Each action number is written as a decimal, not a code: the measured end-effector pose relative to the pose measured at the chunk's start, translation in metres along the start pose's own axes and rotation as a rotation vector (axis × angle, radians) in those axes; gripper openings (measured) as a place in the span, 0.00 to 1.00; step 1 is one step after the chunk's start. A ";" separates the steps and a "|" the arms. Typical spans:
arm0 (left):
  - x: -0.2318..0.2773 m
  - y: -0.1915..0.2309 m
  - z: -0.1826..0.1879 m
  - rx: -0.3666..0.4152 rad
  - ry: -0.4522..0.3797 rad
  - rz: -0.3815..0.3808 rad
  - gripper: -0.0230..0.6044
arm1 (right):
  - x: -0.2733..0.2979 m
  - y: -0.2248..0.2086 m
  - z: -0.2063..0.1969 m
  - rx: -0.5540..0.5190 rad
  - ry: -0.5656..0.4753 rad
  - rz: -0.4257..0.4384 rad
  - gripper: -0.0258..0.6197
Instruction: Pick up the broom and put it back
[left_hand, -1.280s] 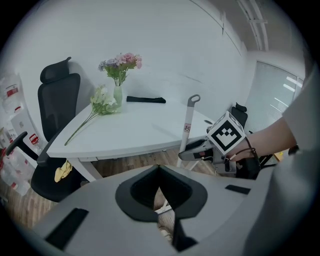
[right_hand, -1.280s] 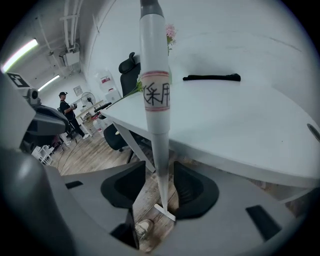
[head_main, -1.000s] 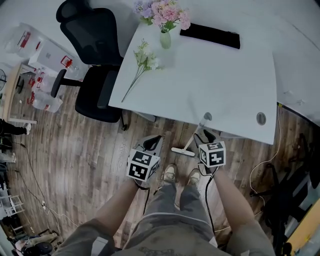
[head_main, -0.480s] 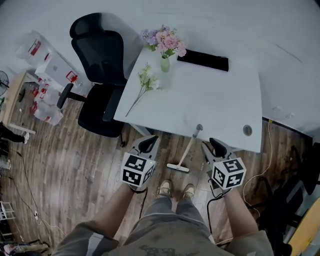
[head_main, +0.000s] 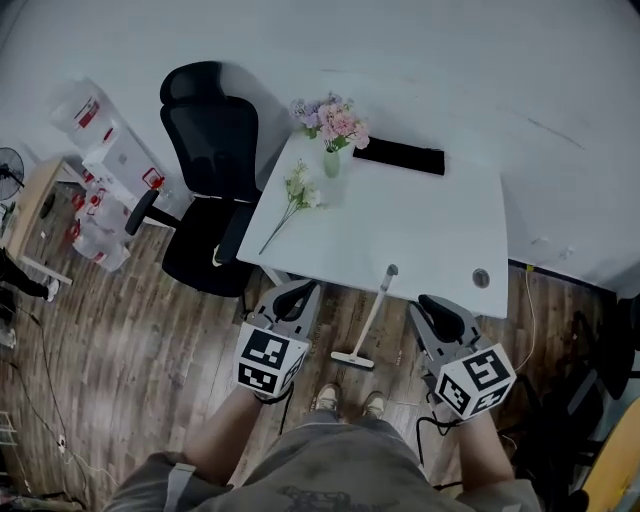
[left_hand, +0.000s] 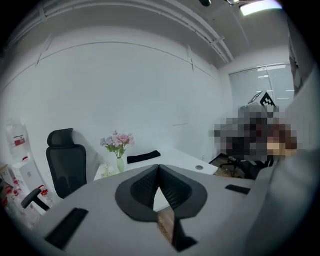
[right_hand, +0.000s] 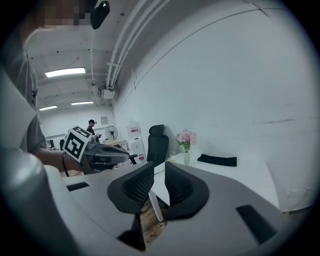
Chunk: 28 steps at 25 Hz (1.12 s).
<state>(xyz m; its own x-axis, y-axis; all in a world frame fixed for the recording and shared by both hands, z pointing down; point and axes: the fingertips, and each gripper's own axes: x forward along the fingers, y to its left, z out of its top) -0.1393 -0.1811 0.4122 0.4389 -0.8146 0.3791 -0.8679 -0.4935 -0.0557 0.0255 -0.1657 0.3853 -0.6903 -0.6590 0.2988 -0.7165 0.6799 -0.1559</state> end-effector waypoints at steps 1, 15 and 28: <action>-0.005 -0.003 0.005 0.004 -0.014 -0.002 0.06 | -0.007 0.005 0.007 -0.001 -0.015 0.005 0.17; -0.053 -0.035 0.047 0.083 -0.111 -0.005 0.06 | -0.083 0.046 0.062 -0.025 -0.178 0.028 0.10; -0.068 -0.045 0.066 0.112 -0.142 -0.020 0.06 | -0.089 0.049 0.062 -0.046 -0.184 0.007 0.10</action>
<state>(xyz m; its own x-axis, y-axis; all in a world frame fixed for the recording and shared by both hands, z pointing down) -0.1142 -0.1237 0.3281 0.4911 -0.8351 0.2479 -0.8308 -0.5346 -0.1548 0.0455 -0.0941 0.2923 -0.7052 -0.6988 0.1203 -0.7090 0.6960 -0.1132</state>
